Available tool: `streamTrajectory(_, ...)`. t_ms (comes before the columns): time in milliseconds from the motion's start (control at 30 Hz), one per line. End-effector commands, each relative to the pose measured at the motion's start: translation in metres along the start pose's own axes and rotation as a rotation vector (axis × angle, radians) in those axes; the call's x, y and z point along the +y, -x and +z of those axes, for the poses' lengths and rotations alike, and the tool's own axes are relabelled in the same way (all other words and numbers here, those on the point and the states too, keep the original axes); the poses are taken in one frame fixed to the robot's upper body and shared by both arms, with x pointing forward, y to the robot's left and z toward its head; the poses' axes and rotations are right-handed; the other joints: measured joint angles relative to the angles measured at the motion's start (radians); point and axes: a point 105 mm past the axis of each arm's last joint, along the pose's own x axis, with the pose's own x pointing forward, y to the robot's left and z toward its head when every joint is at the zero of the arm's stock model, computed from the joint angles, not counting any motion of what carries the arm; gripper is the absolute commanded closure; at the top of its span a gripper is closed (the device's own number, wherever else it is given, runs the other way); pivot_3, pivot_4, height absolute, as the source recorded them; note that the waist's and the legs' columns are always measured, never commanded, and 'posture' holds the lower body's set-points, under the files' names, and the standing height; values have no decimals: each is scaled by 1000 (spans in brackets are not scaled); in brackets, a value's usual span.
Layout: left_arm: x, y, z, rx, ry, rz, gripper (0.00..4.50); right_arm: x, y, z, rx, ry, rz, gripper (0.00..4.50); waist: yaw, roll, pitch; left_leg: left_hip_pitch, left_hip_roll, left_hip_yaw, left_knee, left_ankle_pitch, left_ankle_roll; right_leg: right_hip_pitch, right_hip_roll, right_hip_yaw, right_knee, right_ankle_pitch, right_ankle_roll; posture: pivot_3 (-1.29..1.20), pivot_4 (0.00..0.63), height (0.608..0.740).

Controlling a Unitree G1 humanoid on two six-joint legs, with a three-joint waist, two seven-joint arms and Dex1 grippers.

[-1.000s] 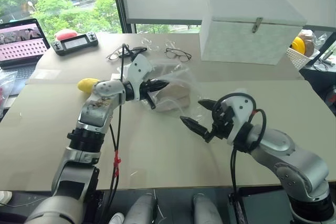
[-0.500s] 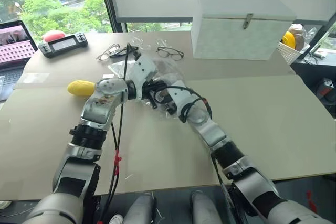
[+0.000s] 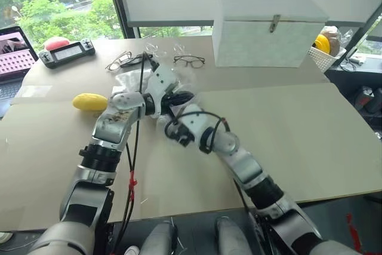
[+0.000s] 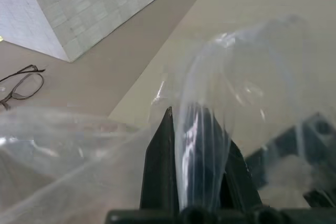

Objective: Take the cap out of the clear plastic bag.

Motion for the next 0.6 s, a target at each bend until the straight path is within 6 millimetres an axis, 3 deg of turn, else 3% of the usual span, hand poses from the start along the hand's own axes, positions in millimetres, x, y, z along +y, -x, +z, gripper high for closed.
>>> streamTrajectory(33,2,4,15,-49,-38,6,4474,-7,9,18,-41,45,-8,0,2,0,0,0,0,0,0,0,0,0,0,0,-1,0,0,0,150,740)
streamTrajectory(200,-1,3,13,-42,-38,-1,4474,-26,2,-7,74,126,-106,0,3,0,0,3,0,1,0,0,0,0,0,0,-2,0,0,0,150,740)
streamTrajectory(433,2,6,15,-37,-53,20,4474,-49,-8,-12,110,180,-213,0,4,0,0,2,0,1,0,0,-1,0,0,0,-2,0,0,0,150,740)
streamTrajectory(600,2,8,16,-42,-45,40,4474,-45,-17,-8,103,272,-195,0,6,0,0,2,0,1,0,0,-1,0,0,0,-1,0,0,0,150,740)
